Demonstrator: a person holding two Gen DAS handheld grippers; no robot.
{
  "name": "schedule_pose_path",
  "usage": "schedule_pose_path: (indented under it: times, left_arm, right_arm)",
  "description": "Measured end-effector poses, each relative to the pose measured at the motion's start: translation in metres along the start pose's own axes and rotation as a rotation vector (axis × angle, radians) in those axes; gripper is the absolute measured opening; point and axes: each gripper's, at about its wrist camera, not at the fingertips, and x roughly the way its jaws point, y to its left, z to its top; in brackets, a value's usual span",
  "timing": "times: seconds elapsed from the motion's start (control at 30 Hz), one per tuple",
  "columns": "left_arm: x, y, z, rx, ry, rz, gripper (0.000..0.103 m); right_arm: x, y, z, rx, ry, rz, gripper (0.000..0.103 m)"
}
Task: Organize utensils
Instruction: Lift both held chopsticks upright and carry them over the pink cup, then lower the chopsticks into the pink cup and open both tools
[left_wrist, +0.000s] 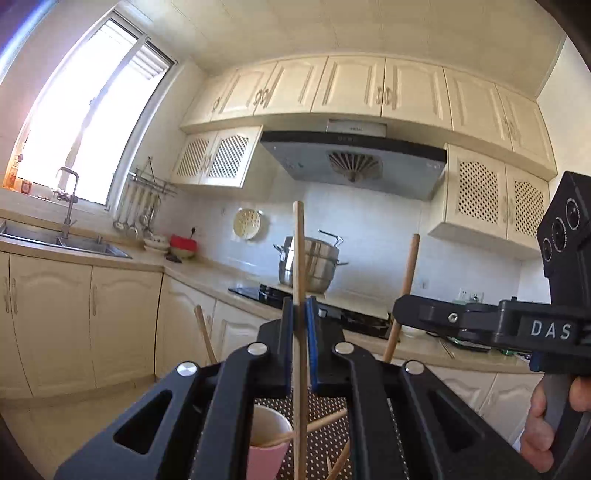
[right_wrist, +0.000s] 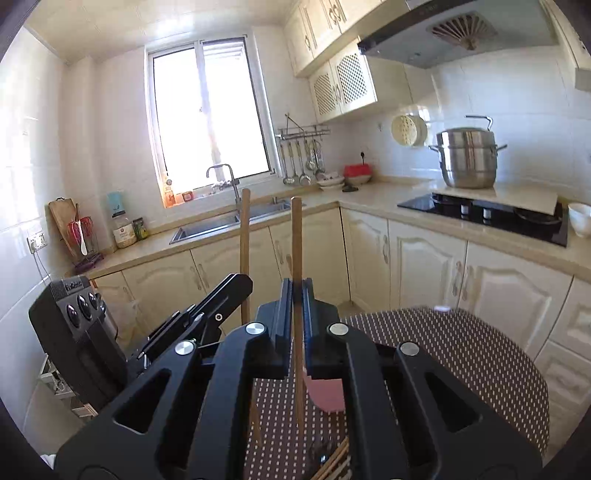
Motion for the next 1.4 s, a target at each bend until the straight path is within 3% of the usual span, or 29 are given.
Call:
schedule_pose_path:
  times: [0.2, 0.33, 0.6, 0.93, 1.17, 1.2, 1.23, 1.3, 1.4]
  left_arm:
    - [0.022, 0.006, 0.01, 0.024, -0.126, 0.075, 0.007]
    - [0.041, 0.01, 0.008, 0.02, -0.155, 0.096, 0.007]
    - [0.066, 0.018, 0.002, 0.006, -0.205, 0.12, 0.007]
    - [0.087, 0.026, -0.026, 0.009, -0.148, 0.143, 0.007]
    - [0.089, 0.03, -0.035, -0.013, -0.045, 0.116, 0.008]
    - [0.088, 0.031, -0.036, -0.015, -0.034, 0.115, 0.014]
    - [0.087, 0.033, -0.036, -0.024, -0.021, 0.115, 0.027]
    - [0.081, 0.037, -0.035, -0.042, -0.01, 0.112, 0.04]
    - [0.074, 0.041, -0.034, -0.047, 0.012, 0.113, 0.044]
  right_arm:
    - [0.024, 0.0, 0.017, -0.041, -0.031, -0.02, 0.006]
    - [0.042, -0.008, 0.018, -0.029, -0.019, -0.011, 0.005]
    - [0.047, -0.017, 0.04, -0.03, -0.082, -0.004, 0.005]
    - [0.066, -0.026, 0.026, -0.029, -0.026, -0.003, 0.005]
    - [0.075, -0.026, 0.012, -0.035, 0.024, -0.015, 0.006]
    - [0.075, -0.026, 0.011, -0.033, 0.029, -0.016, 0.006]
    - [0.075, -0.026, 0.009, -0.032, 0.034, -0.019, 0.006]
    - [0.076, -0.025, 0.006, -0.035, 0.042, -0.028, 0.006]
    - [0.075, -0.024, 0.004, -0.034, 0.05, -0.04, 0.006]
